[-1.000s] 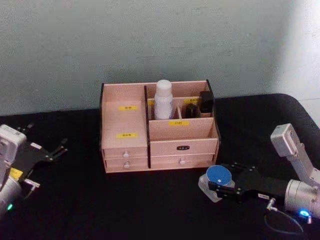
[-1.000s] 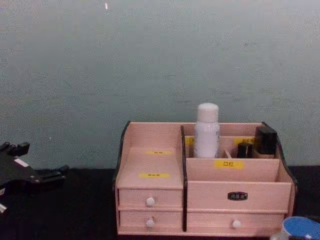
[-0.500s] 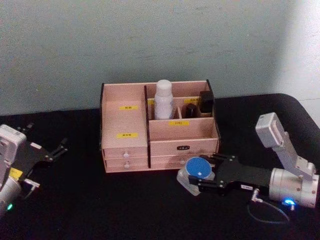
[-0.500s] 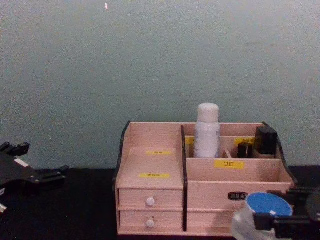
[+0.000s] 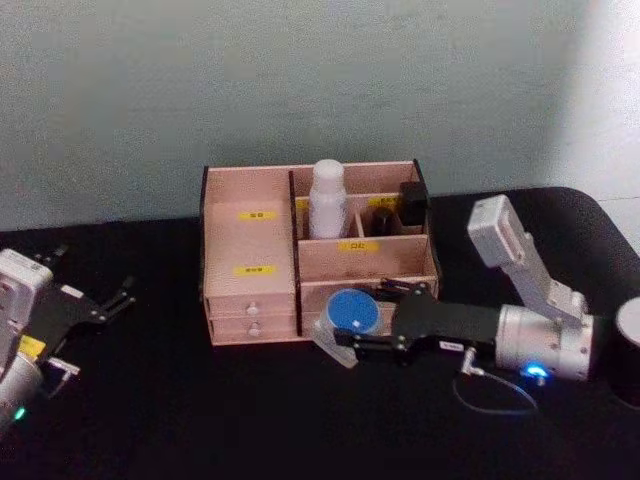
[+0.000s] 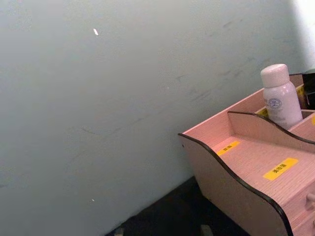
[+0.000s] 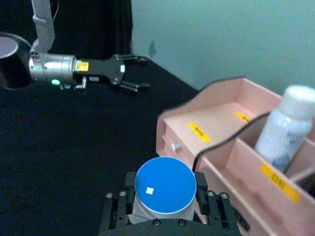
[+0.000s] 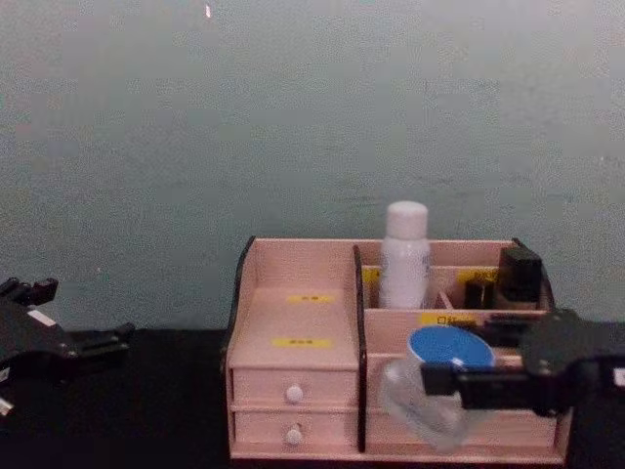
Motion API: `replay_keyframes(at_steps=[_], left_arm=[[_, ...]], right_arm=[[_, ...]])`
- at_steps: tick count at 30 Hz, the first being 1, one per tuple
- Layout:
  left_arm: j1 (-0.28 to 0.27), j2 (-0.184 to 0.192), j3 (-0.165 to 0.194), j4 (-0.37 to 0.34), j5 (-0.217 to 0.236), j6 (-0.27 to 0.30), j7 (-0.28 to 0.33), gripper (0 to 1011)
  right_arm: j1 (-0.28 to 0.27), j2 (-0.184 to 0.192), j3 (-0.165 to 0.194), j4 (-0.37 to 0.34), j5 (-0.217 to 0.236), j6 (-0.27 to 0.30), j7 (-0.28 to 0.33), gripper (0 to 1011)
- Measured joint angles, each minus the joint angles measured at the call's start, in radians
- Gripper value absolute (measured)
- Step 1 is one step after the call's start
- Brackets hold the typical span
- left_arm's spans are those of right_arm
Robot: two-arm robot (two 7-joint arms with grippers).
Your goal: Pick up the facial cleanser and watermelon frost from the table and place them into the tiered storage box.
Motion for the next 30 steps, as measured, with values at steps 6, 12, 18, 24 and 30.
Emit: replay_keyframes(at_steps=[6,12,18,24,30], left_arm=[[0.0,0.0,0.0,0.0,0.0,0.0,0.0,1001],[0.0,0.0,0.0,0.0,0.0,0.0,0.0,1001],[0.0,0.0,0.0,0.0,0.0,0.0,0.0,1001],[0.0,0.0,0.0,0.0,0.0,0.0,0.0,1001],[0.0,0.0,0.0,0.0,0.0,0.0,0.0,1001]], right_arm=[[0.06,-0.037,-0.029,0.038,-0.005,-0.002,0.01,724],[0.114,-0.077,-0.049,0.081,0.0,-0.003,0.021,724],[0.169,-0.121,-0.072,0.133,0.0,-0.006,0.021,724],[0.217,-0.163,-0.091,0.191,-0.006,-0.016,0.024,724],[0.265,-0.205,-0.109,0.263,-0.016,-0.026,0.027,724]])
